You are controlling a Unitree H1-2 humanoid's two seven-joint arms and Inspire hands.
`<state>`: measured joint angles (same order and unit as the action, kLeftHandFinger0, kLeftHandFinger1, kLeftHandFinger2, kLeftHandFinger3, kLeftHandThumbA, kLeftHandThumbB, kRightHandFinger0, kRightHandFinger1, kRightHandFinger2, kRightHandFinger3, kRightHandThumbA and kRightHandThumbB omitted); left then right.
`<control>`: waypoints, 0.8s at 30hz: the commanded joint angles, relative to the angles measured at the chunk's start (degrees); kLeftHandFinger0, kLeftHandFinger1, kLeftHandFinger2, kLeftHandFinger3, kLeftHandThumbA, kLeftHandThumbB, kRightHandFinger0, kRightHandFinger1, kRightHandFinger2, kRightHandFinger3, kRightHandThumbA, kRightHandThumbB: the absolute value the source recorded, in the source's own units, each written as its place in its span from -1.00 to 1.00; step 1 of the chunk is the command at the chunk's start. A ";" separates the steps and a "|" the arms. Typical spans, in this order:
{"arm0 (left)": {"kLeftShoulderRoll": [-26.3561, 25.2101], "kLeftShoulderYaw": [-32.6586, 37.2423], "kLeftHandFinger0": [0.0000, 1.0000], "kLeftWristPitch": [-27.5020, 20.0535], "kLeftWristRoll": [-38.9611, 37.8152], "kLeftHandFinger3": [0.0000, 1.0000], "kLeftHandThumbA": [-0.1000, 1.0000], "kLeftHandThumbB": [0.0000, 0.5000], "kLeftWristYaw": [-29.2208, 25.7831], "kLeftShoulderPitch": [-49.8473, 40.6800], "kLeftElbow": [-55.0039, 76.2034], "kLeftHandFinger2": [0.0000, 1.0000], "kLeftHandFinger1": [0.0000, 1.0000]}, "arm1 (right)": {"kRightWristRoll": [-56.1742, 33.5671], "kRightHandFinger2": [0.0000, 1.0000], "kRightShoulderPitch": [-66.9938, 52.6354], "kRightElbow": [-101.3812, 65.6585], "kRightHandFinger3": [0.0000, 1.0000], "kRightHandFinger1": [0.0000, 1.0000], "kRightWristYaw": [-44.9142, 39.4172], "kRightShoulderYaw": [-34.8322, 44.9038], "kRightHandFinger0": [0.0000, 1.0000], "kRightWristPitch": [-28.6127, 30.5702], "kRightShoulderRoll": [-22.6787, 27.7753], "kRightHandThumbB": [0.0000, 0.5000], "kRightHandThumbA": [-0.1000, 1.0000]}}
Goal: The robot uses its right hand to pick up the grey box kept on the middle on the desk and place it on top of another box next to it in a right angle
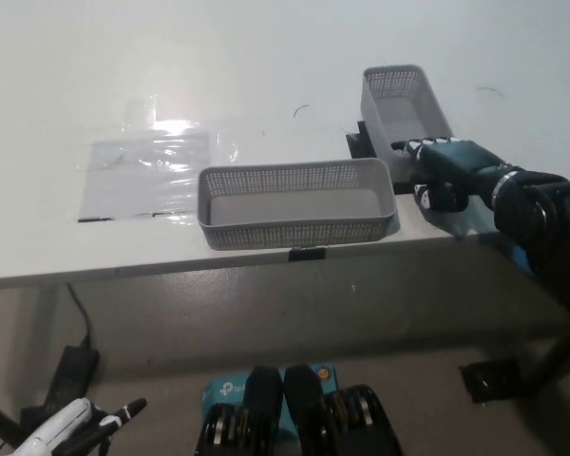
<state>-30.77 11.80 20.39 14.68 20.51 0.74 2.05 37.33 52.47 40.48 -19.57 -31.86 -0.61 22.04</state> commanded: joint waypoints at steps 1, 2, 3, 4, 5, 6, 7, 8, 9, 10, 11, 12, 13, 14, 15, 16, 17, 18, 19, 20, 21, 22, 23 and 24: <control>-0.87 -0.93 -0.87 -0.35 0.51 -0.79 0.89 -0.13 -0.34 -0.09 1.76 -1.00 -1.00 | 5.45 1.00 2.50 1.58 1.00 1.00 -0.86 -2.77 0.74 -2.66 0.70 -0.25 -0.77; -0.94 -0.88 -0.86 -0.18 0.70 -0.79 0.90 -0.13 -0.34 -0.13 1.95 -0.98 -1.00 | 6.74 1.00 2.75 2.00 1.00 1.00 -0.75 -4.04 0.64 -2.62 0.79 -0.27 -0.73; -0.90 -1.03 -0.86 -0.10 0.63 -0.79 0.90 -0.08 -0.41 -0.29 2.09 -0.98 -1.00 | 7.28 1.00 2.99 2.14 1.00 1.00 -1.01 -4.64 0.57 -2.77 0.70 -0.33 -0.74; -0.83 -1.26 -0.86 -0.01 0.49 -0.79 0.91 -0.07 -0.51 -0.53 2.26 -0.98 -1.00 | 7.83 1.00 3.31 2.25 1.00 1.00 -1.43 -5.31 0.55 -2.98 0.57 -0.36 -0.74; -0.47 -1.71 -0.86 0.46 -0.04 -0.76 0.86 -0.07 -0.58 -0.68 2.38 -0.97 -1.00 | 9.72 0.90 3.96 3.51 1.00 0.47 -1.10 -7.21 -0.07 -2.78 0.18 -0.38 -0.82; -0.43 -1.77 -0.86 0.38 -0.11 -0.75 0.85 -0.10 -0.60 -0.70 2.37 -0.96 -1.00 | 10.02 0.39 4.03 3.45 0.94 -0.06 -1.03 -7.56 -0.45 -2.62 0.20 -0.39 -0.87; -0.44 -1.68 -0.84 0.41 0.28 -0.75 0.85 -0.11 -0.54 -0.71 2.49 -0.98 -1.00 | 11.42 0.11 4.28 3.17 0.89 -0.32 -0.92 -9.21 -0.66 -2.32 0.25 -0.42 -0.88; -0.70 -1.41 -0.83 0.25 0.80 -0.78 0.89 -0.13 -0.46 -0.72 2.73 -0.99 -1.00 | 12.16 -0.04 4.51 3.17 0.90 -0.44 -0.61 -9.98 -0.76 -2.35 0.16 -0.42 -0.88; -0.70 -1.52 -0.81 -0.07 0.85 -0.79 0.89 -0.16 -0.56 -0.75 2.58 -1.00 -1.00 | 13.11 -0.11 4.90 2.90 1.00 -0.52 -0.56 -10.87 -0.84 -3.10 -0.03 -0.44 -0.85; -0.59 -1.62 -0.81 0.54 0.91 -0.79 0.89 -0.13 -0.55 -0.82 2.93 -1.00 -1.00 | 14.34 -0.31 5.04 3.09 1.00 -0.74 0.70 -11.62 -0.99 -3.58 -0.19 -0.38 -0.81; -0.71 -1.43 -0.83 -0.01 1.24 -0.79 0.93 -0.11 -0.65 -0.76 2.66 -1.00 -1.00 | 15.14 -0.44 5.19 3.21 1.00 -0.89 1.57 -12.20 -1.00 -3.66 -0.25 -0.33 -0.80; -0.62 -1.61 -0.88 -1.24 0.98 -0.80 0.89 -0.14 -0.87 -0.80 2.32 -1.00 -1.00 | 16.08 -0.53 5.60 3.00 1.00 -0.98 1.81 -12.90 -1.00 -4.24 -0.45 -0.42 -0.94; -0.44 -1.94 -0.93 -1.25 0.34 -0.82 0.88 -0.09 -0.71 -0.83 2.24 -1.00 -1.00 | 16.36 -0.57 5.85 3.13 1.00 -1.00 2.09 -13.16 -1.00 -4.48 -0.64 -0.41 -1.00; -0.26 -2.28 -0.96 -0.65 -0.35 -0.83 0.88 -0.08 -0.35 -0.84 2.28 -1.00 -1.00 | 16.43 -0.58 5.99 3.50 1.00 -1.00 2.61 -13.24 -1.00 -4.48 -0.83 -0.41 -1.00; -0.35 -2.62 -0.84 -0.78 -0.08 -0.85 0.89 -0.02 -0.78 -1.34 2.55 -1.00 -1.00 | 16.49 -0.57 6.31 4.25 1.00 -0.99 4.01 -13.29 -1.00 -3.84 -1.39 -0.32 -1.00; -0.44 -2.42 -0.88 -0.37 0.48 -0.83 0.92 -0.03 -0.74 -1.29 2.65 -0.99 -1.00 | 16.53 -0.54 6.36 4.32 0.91 -0.95 4.47 -13.23 -1.00 -3.58 -1.51 -0.36 -1.00; -0.38 -2.49 -0.86 -0.34 0.67 -0.80 0.88 -0.03 -0.81 -1.32 2.69 -0.96 -0.99 | 16.41 -0.48 5.91 4.18 0.61 -0.88 7.40 -12.78 -1.00 -2.01 -1.45 -0.58 -1.00; -0.35 -2.52 -0.86 -0.28 0.72 -0.80 0.88 -0.03 -0.78 -1.40 2.77 -0.96 -0.99 | 16.49 -0.34 5.89 4.32 0.53 -0.75 7.52 -12.74 -1.00 -1.91 -1.52 -0.61 -1.00; -0.33 -2.55 -0.85 -0.29 0.75 -0.80 0.88 -0.03 -0.76 -1.41 2.78 -0.96 -0.99 | 16.57 -0.19 5.89 4.41 0.53 -0.64 7.62 -12.68 -1.00 -1.85 -1.56 -0.61 -1.00; -0.20 -2.69 -0.81 1.15 0.48 -0.78 0.87 -0.03 -0.34 -1.32 3.13 -0.97 -0.99 | 18.50 -0.09 6.00 4.32 0.11 -0.53 8.59 -13.98 -1.00 -2.00 -1.45 -0.98 -0.94; -0.22 -2.66 -0.85 0.41 0.47 -0.79 0.88 -0.05 -0.42 -1.29 2.80 -0.99 -1.00 | 19.30 -0.08 5.94 4.40 -0.11 -0.55 10.66 -14.46 -1.00 -1.07 -1.28 -1.00 -0.93; -0.28 -2.60 -0.86 -0.26 0.68 -0.82 0.92 0.05 -0.61 -1.20 2.48 -1.00 -1.00 | 19.98 0.01 5.97 4.36 -0.16 -0.51 11.12 -14.87 -1.00 -1.24 -1.28 -1.00 -0.85; -0.34 -2.80 -0.89 -0.53 0.32 -0.82 0.92 0.08 -0.50 -1.12 2.12 -1.00 -1.00 | 20.55 0.07 6.06 4.99 -0.32 -0.51 12.28 -15.23 -1.00 -1.48 -1.52 -1.00 -0.93; -0.36 -2.86 -0.93 -0.51 0.28 -0.85 0.91 0.06 -0.46 -1.15 2.32 -1.00 -1.00 | 20.22 0.17 6.05 5.18 -0.41 -0.46 12.42 -14.99 -1.00 -1.61 -1.71 -1.00 -0.99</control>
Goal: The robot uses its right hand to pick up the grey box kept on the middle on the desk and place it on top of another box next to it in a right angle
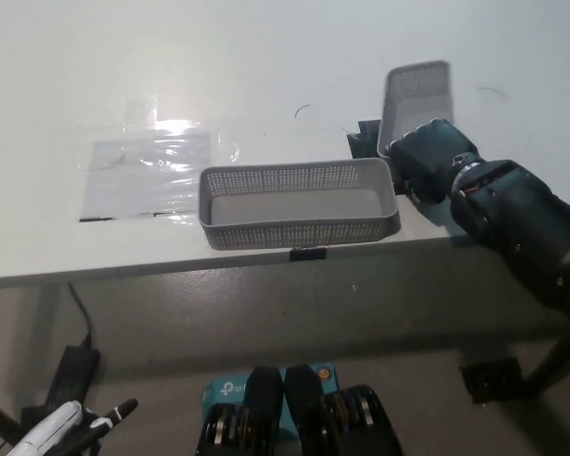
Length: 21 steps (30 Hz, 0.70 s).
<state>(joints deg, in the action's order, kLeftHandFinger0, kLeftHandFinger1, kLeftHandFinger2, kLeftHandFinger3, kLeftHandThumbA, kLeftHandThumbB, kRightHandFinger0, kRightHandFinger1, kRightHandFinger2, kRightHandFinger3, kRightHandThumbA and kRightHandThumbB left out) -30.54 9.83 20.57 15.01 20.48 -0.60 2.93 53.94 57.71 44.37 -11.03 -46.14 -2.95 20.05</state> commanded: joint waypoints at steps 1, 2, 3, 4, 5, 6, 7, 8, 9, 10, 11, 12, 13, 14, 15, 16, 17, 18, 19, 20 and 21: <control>-0.58 -0.92 -0.94 -0.69 -0.07 -0.85 0.90 0.06 -0.42 0.17 1.52 -1.00 -1.00 | 3.48 0.21 0.81 1.37 -0.43 -0.44 3.95 -0.60 -1.00 0.69 0.20 -1.00 -1.00; -0.53 -1.01 -0.90 -0.81 -0.03 -0.83 0.88 0.01 -0.55 0.11 1.61 -0.98 -1.00 | 2.60 -0.04 0.10 2.00 -0.91 -0.64 9.55 0.78 -1.00 2.38 -0.01 -1.00 -1.00; -0.69 -0.80 -0.89 -0.81 0.36 -0.82 0.88 0.00 -0.56 0.12 1.83 -0.98 -1.00 | 2.69 -0.07 -0.01 2.30 -0.95 -0.67 11.35 0.88 -1.00 3.15 0.02 -1.00 -1.00; -0.53 -1.07 -0.97 -0.86 -0.02 -0.84 0.86 -0.04 -0.57 -0.01 2.02 -0.99 -1.00 | 3.01 -0.18 -0.16 3.16 -1.00 -0.80 14.83 0.89 -1.00 4.55 0.08 -0.76 -1.00; -0.73 -0.85 -0.97 -0.87 0.19 -0.84 0.90 -0.06 -0.38 0.02 2.12 -0.97 -0.99 | 1.94 -0.23 -0.58 4.04 -1.00 -0.87 17.57 1.93 -1.00 5.88 0.00 -0.85 -1.00; -0.54 -0.97 -1.00 -1.71 -0.27 -0.86 0.90 0.01 -0.49 -0.24 1.41 -0.98 -1.00 | 0.89 -0.28 -1.24 5.04 -1.00 -0.95 20.38 2.86 -1.00 7.40 -0.14 -1.00 -1.00; -0.51 -1.09 -1.00 -1.97 -0.45 -0.87 0.90 -0.03 -0.52 -0.33 1.47 -0.99 -1.00 | 0.62 -0.22 -1.35 4.88 -0.89 -0.93 19.90 3.10 -1.00 7.55 -0.01 -0.91 -1.00; -0.50 -1.13 -1.00 -2.06 -0.46 -0.91 0.91 0.04 -0.59 -0.57 1.59 -1.00 -1.00 | -0.03 -0.10 -1.79 4.55 -0.66 -0.82 19.81 3.75 -1.00 8.07 0.17 -0.99 -1.00; -0.52 -1.13 -1.00 -2.03 -0.36 -0.92 0.91 0.05 -0.68 -0.87 1.72 -1.00 -1.00 | -0.80 -0.08 -2.39 4.19 -0.59 -0.80 20.02 4.61 -1.00 8.78 0.34 -1.00 -1.00; -0.54 -1.11 -1.00 -2.45 -0.33 -0.93 0.91 0.04 -0.75 -0.87 1.61 -1.00 -1.00 | -1.15 -0.06 -2.72 3.95 -0.54 -0.78 20.33 5.28 -1.00 8.99 0.46 -1.00 -1.00; -0.55 -1.01 -1.00 -2.47 -0.15 -0.92 0.92 0.03 -0.81 -1.14 1.51 -1.00 -1.00 | -2.13 -0.07 -3.46 3.84 -0.61 -0.79 21.03 6.59 -1.00 10.11 0.49 -0.95 -1.00; -0.54 -1.01 -1.00 -2.48 -0.11 -0.92 0.92 0.04 -0.80 -1.14 1.51 -1.00 -1.00 | -2.04 -0.05 -3.54 3.96 -0.57 -0.76 21.23 6.98 -1.00 10.44 0.43 -0.96 -1.00; -0.54 -1.11 -1.00 -2.84 -0.15 -0.89 0.87 -0.07 -0.94 -1.25 1.28 -1.00 -1.00 | -1.97 -0.06 -3.55 4.31 -0.54 -0.78 21.51 7.29 -1.00 10.71 0.22 -1.00 -1.00; -0.48 -1.16 -1.00 -3.04 -0.21 -0.87 0.85 -0.14 -0.98 -1.18 0.98 -0.99 -1.00 | -2.72 -0.13 -4.11 3.95 -0.56 -0.85 22.30 8.40 -1.00 11.35 0.37 -0.87 -1.00; -0.45 -1.22 -1.00 -2.79 -0.36 -0.87 0.85 -0.15 -0.80 -1.02 0.66 -0.99 -1.00 | -3.61 -0.18 -4.60 3.71 -0.58 -0.90 23.19 9.56 -1.00 12.15 0.41 -0.55 -1.00; -0.63 -1.00 -1.00 -3.09 0.09 -0.87 0.89 -0.08 -0.90 -0.86 0.27 -1.00 -1.00 | -3.84 -0.20 -4.90 3.62 -0.62 -0.92 23.71 10.30 -1.00 12.33 0.33 -0.41 -1.00; -0.48 -1.16 -1.00 -2.44 -0.02 -0.86 0.88 -0.05 -0.88 -0.90 0.32 -1.00 -1.00 | -4.84 -0.17 -5.64 3.32 -0.63 -0.87 24.27 11.57 -1.00 13.65 0.59 -0.27 -1.00; -0.47 -1.22 -1.00 -2.42 -0.10 -0.86 0.88 -0.04 -0.87 -0.95 0.25 -1.00 -1.00 | -4.64 -0.17 -5.80 3.34 -0.62 -0.86 24.23 11.84 -1.00 13.59 0.58 -0.24 -1.00; -0.57 -1.14 -1.00 -1.77 -0.09 -0.84 0.87 -0.07 -0.57 -0.95 0.32 -0.98 -1.00 | -4.51 -0.28 -6.37 2.69 -0.51 -0.91 24.29 12.34 -1.00 13.44 0.70 -0.31 -1.00; -0.63 -1.01 -1.00 -1.93 0.22 -0.84 0.90 0.02 -0.70 -1.07 0.35 -1.00 -1.00 | -4.45 -0.52 -6.87 2.33 -0.66 -0.99 24.77 12.68 -1.00 13.80 0.82 -0.40 -1.00; -0.59 -0.95 -1.00 -1.85 0.18 -0.82 0.87 -0.03 -0.61 -1.10 0.41 -0.98 -1.00 | -4.67 -0.56 -7.65 1.68 -0.59 -1.00 25.04 13.30 -1.00 14.22 1.09 -0.40 -1.00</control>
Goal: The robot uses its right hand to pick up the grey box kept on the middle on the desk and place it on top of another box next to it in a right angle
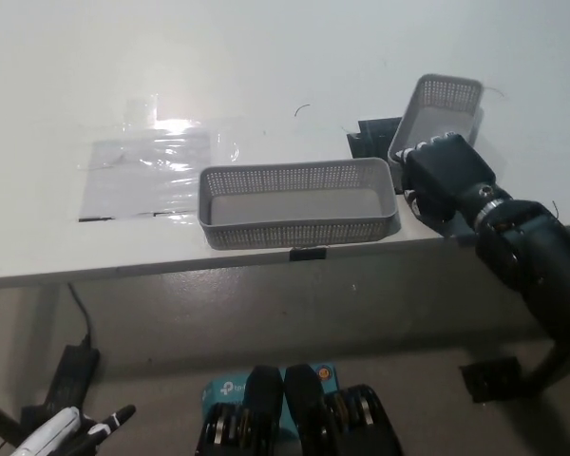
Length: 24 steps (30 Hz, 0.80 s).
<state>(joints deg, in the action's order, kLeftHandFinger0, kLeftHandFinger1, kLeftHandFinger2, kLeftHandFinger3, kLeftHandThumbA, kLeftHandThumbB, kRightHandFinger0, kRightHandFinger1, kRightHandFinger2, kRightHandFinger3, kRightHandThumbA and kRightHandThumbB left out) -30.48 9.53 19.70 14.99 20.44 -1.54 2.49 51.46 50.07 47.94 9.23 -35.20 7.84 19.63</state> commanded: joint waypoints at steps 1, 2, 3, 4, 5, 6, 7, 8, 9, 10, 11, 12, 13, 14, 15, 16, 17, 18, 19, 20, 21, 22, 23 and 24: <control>-0.55 -0.64 -1.00 -0.71 -0.06 -0.81 0.86 -0.05 -0.31 -0.16 0.93 -0.98 -1.00 | -2.55 -0.87 -0.92 -2.63 -0.68 -1.00 4.91 3.11 -1.00 3.87 1.83 -0.32 -1.00; -0.60 -0.61 -1.00 -0.42 0.05 -0.76 0.89 0.08 -0.30 -0.25 1.10 -0.98 -1.00 | -2.95 -0.93 -1.67 -3.12 -0.70 -1.00 5.08 3.76 -1.00 4.22 2.11 -0.23 -1.00; -0.55 -0.66 -1.00 -0.22 0.11 -0.75 0.88 0.08 -0.37 -0.38 1.36 -0.97 -1.00 | -3.43 -0.94 -2.31 -4.00 -0.68 -1.00 4.57 4.52 -1.00 4.53 2.58 -0.25 -1.00; -0.55 -0.67 -1.00 -0.22 0.11 -0.75 0.88 0.08 -0.37 -0.38 1.36 -0.97 -1.00 | -3.30 -0.98 -2.37 -4.05 -0.69 -1.00 4.51 4.73 -1.00 4.61 2.54 -0.31 -1.00; -0.73 -0.71 -1.00 -0.20 0.10 -0.75 0.88 0.08 -0.27 -0.34 1.36 -0.97 -1.00 | -3.17 -0.99 -2.47 -3.95 -0.69 -1.00 4.57 4.98 -1.00 4.69 2.35 -0.31 -1.00; -0.83 -0.53 -0.92 0.73 0.54 -0.74 0.87 0.05 -0.19 -0.31 1.59 -0.94 -0.97 | -3.16 -0.84 -2.59 -4.74 -0.16 -0.99 5.87 5.35 -0.99 6.58 3.42 -0.28 -1.00; -0.68 -1.10 -0.92 1.20 -0.46 -0.71 0.80 -0.05 0.12 -0.34 1.53 -0.93 -0.98 | -3.15 -0.99 -2.46 -4.86 -0.19 -1.00 6.30 5.63 -1.00 7.19 3.69 -0.37 -1.00; -0.83 -0.91 -0.93 1.24 -0.27 -0.69 0.84 -0.01 0.25 -0.24 1.41 -0.94 -0.99 | -3.53 -1.00 -2.24 -5.69 -0.32 -1.00 6.19 6.17 -1.00 8.39 4.36 -0.55 -1.00; -1.00 -0.63 -0.93 0.84 0.13 -0.67 0.88 0.08 0.18 -0.31 1.35 -0.95 -1.00 | -3.82 -1.00 -2.11 -6.02 -0.68 -1.00 6.28 6.69 -1.00 9.16 4.81 -0.67 -1.00; -1.02 -0.62 -0.92 0.46 0.22 -0.66 0.89 0.09 0.04 -0.40 1.46 -0.93 -0.98 | -2.86 -1.00 -1.46 -5.88 -0.89 -1.00 7.09 6.47 -1.00 9.79 5.39 -0.71 -1.00; -1.04 -0.63 -0.93 0.52 0.20 -0.68 0.88 0.03 0.10 -0.51 1.91 -0.92 -0.98 | -2.49 -1.00 -0.29 -6.17 -0.98 -1.00 6.24 6.50 -1.00 10.34 6.31 -0.74 -1.00; -1.22 -0.73 -0.94 0.77 0.19 -0.73 0.87 0.04 0.21 -0.59 2.13 -0.93 -0.98 | -2.49 -1.00 0.44 -6.23 -1.00 -1.00 5.66 6.63 -1.00 10.64 6.65 -0.53 -1.00; -1.22 -0.65 -0.95 0.95 0.38 -0.73 0.88 0.03 0.16 -0.56 2.10 -0.93 -0.98 | -2.75 -1.00 1.08 -6.96 -0.97 -1.00 4.75 6.99 -1.00 10.74 7.17 -0.46 -1.00; -1.28 -0.53 -0.90 1.00 0.61 -0.73 0.89 0.05 0.14 -0.49 2.05 -0.93 -0.98 | -2.96 -1.00 1.86 -8.26 -0.95 -1.00 3.79 7.43 -1.00 10.76 7.82 -0.47 -1.00; -1.51 -0.62 -0.89 1.13 0.57 -0.73 0.89 0.06 0.30 -0.27 2.01 -0.93 -0.98 | -2.98 -0.97 2.16 -8.27 -0.96 -1.00 3.75 7.59 -1.00 10.77 7.79 -0.45 -1.00; -1.53 -0.63 -0.89 1.14 0.57 -0.73 0.89 0.06 0.32 -0.24 2.01 -0.93 -0.98 | -2.97 -0.94 2.15 -8.29 -0.99 -1.00 3.72 7.64 -1.00 10.79 7.77 -0.44 -1.00; -1.39 -0.81 -0.89 1.01 0.43 -0.72 0.86 0.03 0.16 -0.33 1.96 -0.95 -1.00 | -2.91 -0.92 3.77 -8.77 -0.99 -1.00 3.55 7.79 -1.00 11.68 8.41 -0.31 -1.00; -1.62 -0.68 -0.89 0.38 0.42 -0.73 0.86 -0.01 0.31 0.04 1.60 -0.97 -1.00 | -2.93 -0.86 4.93 -8.45 -1.00 -1.00 4.13 7.86 -1.00 12.79 8.61 -0.16 -1.00; -1.62 -0.67 -0.89 0.50 0.38 -0.73 0.90 0.11 0.39 0.13 1.52 -0.98 -1.00 | -3.10 -0.72 6.10 -7.65 -0.98 -1.00 4.58 7.82 -1.00 13.99 8.56 -0.10 -1.00; -1.53 -0.81 -0.92 0.27 -0.02 -0.74 0.89 0.06 0.48 0.20 1.17 -0.99 -1.00 | -3.67 -0.52 6.63 -8.81 -0.91 -0.95 2.83 8.07 -1.00 13.57 8.55 -0.06 -1.00; -1.47 -0.84 -0.91 0.63 -0.14 -0.74 0.88 0.04 0.60 0.34 1.19 -1.00 -1.00 | -4.31 -0.43 7.66 -7.79 -0.91 -0.95 3.04 8.10 -1.00 14.93 7.97 -0.02 -1.00; -1.63 -0.59 -0.90 0.79 0.21 -0.75 0.92 0.06 0.68 0.45 1.28 -0.98 -1.00 | -4.99 -0.22 8.20 -7.58 -0.75 -0.85 2.36 8.21 -1.00 15.49 7.55 -0.07 -1.00; -1.92 -0.18 -0.90 0.83 0.83 -0.74 0.94 0.06 0.75 0.58 1.38 -0.97 -1.00 | -5.61 -0.14 8.35 -7.83 -0.63 -0.80 1.26 8.34 -1.00 15.48 7.30 -0.05 -1.00; -1.81 -0.37 -0.96 0.66 0.31 -0.80 0.93 0.12 0.89 0.72 1.03 -0.99 -1.00 | -7.36 -0.13 7.96 -10.27 -0.59 -0.79 -1.09 8.63 -1.00 15.70 6.52 -0.12 -1.00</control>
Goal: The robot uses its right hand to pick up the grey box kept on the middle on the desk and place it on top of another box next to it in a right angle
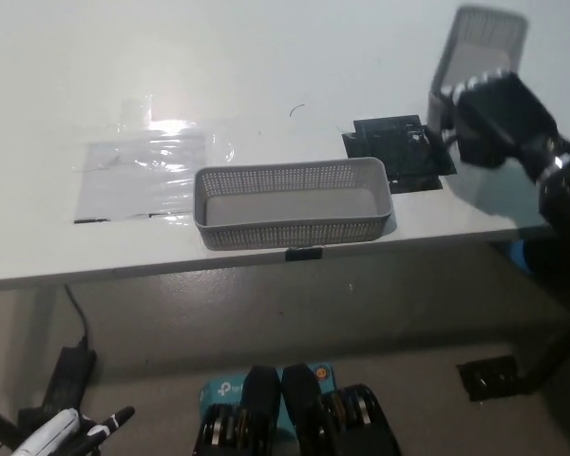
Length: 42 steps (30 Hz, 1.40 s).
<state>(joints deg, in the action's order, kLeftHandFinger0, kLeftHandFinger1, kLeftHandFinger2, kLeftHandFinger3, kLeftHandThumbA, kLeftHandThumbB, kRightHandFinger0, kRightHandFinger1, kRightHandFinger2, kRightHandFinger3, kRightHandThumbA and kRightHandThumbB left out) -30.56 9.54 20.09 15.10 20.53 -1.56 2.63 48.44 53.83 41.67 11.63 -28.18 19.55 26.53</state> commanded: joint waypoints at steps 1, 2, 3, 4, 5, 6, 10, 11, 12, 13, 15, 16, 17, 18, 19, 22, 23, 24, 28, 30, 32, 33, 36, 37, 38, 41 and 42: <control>-1.68 -0.21 -0.98 0.27 0.23 -0.81 0.93 0.12 0.90 0.88 0.80 -1.00 -1.00 | -4.63 -0.14 3.82 -4.58 -0.58 -0.79 -3.88 1.80 -1.00 4.00 -0.25 -0.14 -1.00; -1.57 -0.31 -0.99 0.62 0.11 -0.79 0.92 0.15 0.90 0.88 0.86 -0.98 -1.00 | -6.66 -0.14 3.15 -6.43 -0.60 -0.77 -5.80 2.33 -1.00 4.18 -0.83 -0.18 -1.00; -1.55 -0.22 -1.00 0.67 0.13 -0.78 0.92 0.17 0.96 0.94 0.75 -0.99 -1.00 | -8.10 -0.14 2.55 -7.41 -0.62 -0.75 -7.10 2.61 -1.00 4.55 -1.31 -0.22 -1.00; -1.60 -0.13 -1.00 0.82 0.12 -0.79 0.94 0.18 1.13 1.00 0.86 -0.99 -1.00 | -11.16 -0.15 0.99 -11.35 -0.64 -0.76 -10.99 3.12 -1.00 2.66 -2.52 -0.20 -1.00; -1.67 -0.07 -1.00 0.76 0.20 -0.79 0.94 0.19 1.15 1.01 0.90 -0.99 -1.00 | -12.54 -0.14 0.22 -13.42 -0.58 -0.75 -12.89 3.18 -1.00 1.87 -3.18 -0.18 -1.00; -1.69 -0.12 -1.00 0.35 0.01 -0.82 0.93 0.19 1.20 1.19 0.57 -1.00 -1.00 | -13.85 -0.12 -0.73 -16.00 -0.50 -0.73 -15.25 3.13 -1.00 0.60 -3.83 -0.02 -1.00; -1.68 -0.13 -1.00 1.14 0.00 -0.80 0.90 0.07 1.33 1.56 0.65 -0.99 -1.00 | -15.50 -0.36 -2.75 -19.77 -0.64 -0.92 -19.01 2.87 -1.00 -0.63 -5.97 0.12 -1.00; -1.58 -0.22 -1.00 0.93 -0.04 -0.79 0.88 0.04 1.15 1.50 0.59 -0.99 -1.00 | -17.49 -0.39 -3.41 -20.55 -0.66 -0.98 -20.91 2.62 -1.00 -0.67 -7.10 0.27 -1.00; -1.57 -0.22 -1.00 0.92 -0.05 -0.79 0.88 0.04 1.13 1.50 0.58 -0.99 -1.00 | -17.72 -0.37 -3.59 -20.82 -0.65 -0.97 -21.54 2.87 -1.00 -0.76 -7.32 0.27 -1.00; -1.60 -0.25 -1.00 0.86 -0.09 -0.76 0.85 -0.04 1.16 1.78 0.61 -0.99 -1.00 | -18.98 -0.41 -4.26 -21.84 -0.69 -1.00 -22.60 3.00 -1.00 -1.56 -8.08 0.10 -1.00; -1.58 -0.24 -0.99 0.85 -0.09 -0.78 0.82 -0.14 1.15 2.06 0.65 -0.99 -1.00 | -18.84 -0.38 -5.08 -22.87 -0.61 -1.00 -23.21 2.97 -1.00 -1.34 -9.01 -0.03 -1.00; -1.55 -0.20 -1.00 0.97 -0.09 -0.79 0.81 -0.16 1.23 2.28 0.76 -0.99 -1.00 | -19.04 -0.37 -5.21 -23.05 -0.60 -1.00 -23.58 2.99 -1.00 -0.96 -9.14 -0.02 -1.00; -1.71 0.02 -0.95 0.40 0.10 -0.77 0.83 -0.15 1.26 2.47 0.44 -0.99 -1.00 | -19.46 -0.31 -5.93 -23.72 -0.58 -0.98 -23.88 2.65 -1.00 0.03 -9.61 0.03 -1.00; -1.75 0.10 -0.95 0.44 0.14 -0.77 0.83 -0.15 1.36 2.71 0.40 -0.99 -1.00 | -19.47 -0.31 -6.04 -23.90 -0.58 -0.98 -24.09 2.93 -1.00 -0.02 -9.57 0.04 -1.00; -1.70 -0.05 -0.94 0.99 -0.25 -0.77 0.83 -0.12 1.65 2.77 0.34 -1.00 -1.00 | -19.33 -0.26 -6.67 -25.06 -0.57 -0.95 -25.17 2.32 -1.00 -0.12 -9.70 0.00 -1.00; -1.78 0.24 -0.91 1.54 0.19 -0.76 0.83 -0.15 2.00 3.62 0.70 -0.99 -1.00 | -20.34 -0.31 -7.64 -26.88 -0.51 -0.99 -27.17 2.51 -1.00 -0.93 -9.71 -0.10 -1.00; -1.73 0.22 -0.95 1.55 0.24 -0.75 0.83 -0.08 2.03 3.87 0.66 -0.99 -1.00 | -20.49 -0.36 -7.87 -27.07 -0.54 -1.00 -27.41 2.68 -1.00 -1.01 -9.77 -0.08 -1.00; -1.72 0.21 -0.98 1.30 0.40 -0.76 0.85 -0.08 1.92 3.85 0.70 -0.99 -1.00 | -20.66 -0.37 -8.14 -27.11 -0.54 -1.00 -27.46 2.70 -1.00 -0.66 -9.84 -0.08 -1.00; -2.02 0.41 -1.00 -0.72 0.27 -0.80 0.92 0.05 2.02 4.06 -0.29 -1.00 -1.00 | -19.96 -0.32 -8.79 -27.51 -0.49 -0.96 -27.78 2.45 -1.00 1.05 -9.39 -0.11 -1.00; -2.04 0.20 -1.00 -0.84 -0.17 -0.80 0.91 0.13 2.22 4.00 -0.33 -0.99 -1.00 | -19.65 -0.25 -9.33 -27.52 -0.44 -0.92 -27.76 2.40 -1.00 1.51 -9.34 -0.12 -1.00; -2.17 0.21 -1.00 -0.32 0.00 -0.78 0.91 0.08 2.43 4.34 -0.40 -1.00 -1.00 | -19.20 -0.23 -9.44 -27.18 -0.42 -0.86 -27.97 2.36 -1.00 1.63 -9.24 -0.16 -1.00; -2.17 0.26 -1.00 -0.31 0.10 -0.78 0.91 0.07 2.41 4.37 -0.43 -1.00 -1.00 | -19.02 -0.20 -9.46 -27.03 -0.40 -0.84 -27.96 2.30 -1.00 1.79 -9.18 -0.13 -1.00; -2.40 0.28 -1.00 -0.93 0.19 -0.78 0.89 0.08 2.40 4.03 -0.04 -1.00 -1.00 | -17.83 -0.20 -10.44 -24.49 -0.33 -0.82 -26.77 1.58 -1.00 3.57 -9.47 -0.04 -1.00; -2.43 0.31 -1.00 -1.29 0.25 -0.78 0.90 0.06 2.29 3.95 0.03 -1.00 -1.00 | -17.07 -0.20 -10.45 -23.69 -0.31 -0.82 -26.11 1.27 -1.00 4.37 -9.54 -0.01 -1.00; -2.45 0.38 -1.00 -1.40 0.32 -0.78 0.90 0.06 2.30 3.97 0.04 -1.00 -1.00 | -16.74 -0.20 -10.55 -23.45 -0.31 -0.82 -25.82 1.22 -1.00 4.72 -9.53 0.00 -1.00; -2.38 0.40 -1.00 -0.20 0.05 -0.77 0.91 0.14 2.82 4.08 0.46 -1.00 -1.00 | -14.07 -0.21 -10.65 -21.63 -0.30 -0.84 -23.50 0.65 -1.00 5.69 -10.04 -0.06 -1.00; -2.35 0.48 -1.00 -0.35 0.27 -0.77 0.90 0.04 2.81 4.24 0.26 -1.00 -1.00 | -13.02 -0.23 -10.68 -20.85 -0.30 -0.87 -22.16 0.53 -1.00 6.02 -10.41 -0.01 -1.00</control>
<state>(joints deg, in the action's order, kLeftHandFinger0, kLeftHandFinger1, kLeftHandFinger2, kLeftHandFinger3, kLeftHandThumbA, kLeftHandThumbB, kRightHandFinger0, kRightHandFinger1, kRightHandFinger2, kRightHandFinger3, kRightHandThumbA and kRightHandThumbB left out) -30.96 9.86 20.33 15.10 22.44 1.97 1.89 32.16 43.26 19.27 -13.80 -27.21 22.19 16.84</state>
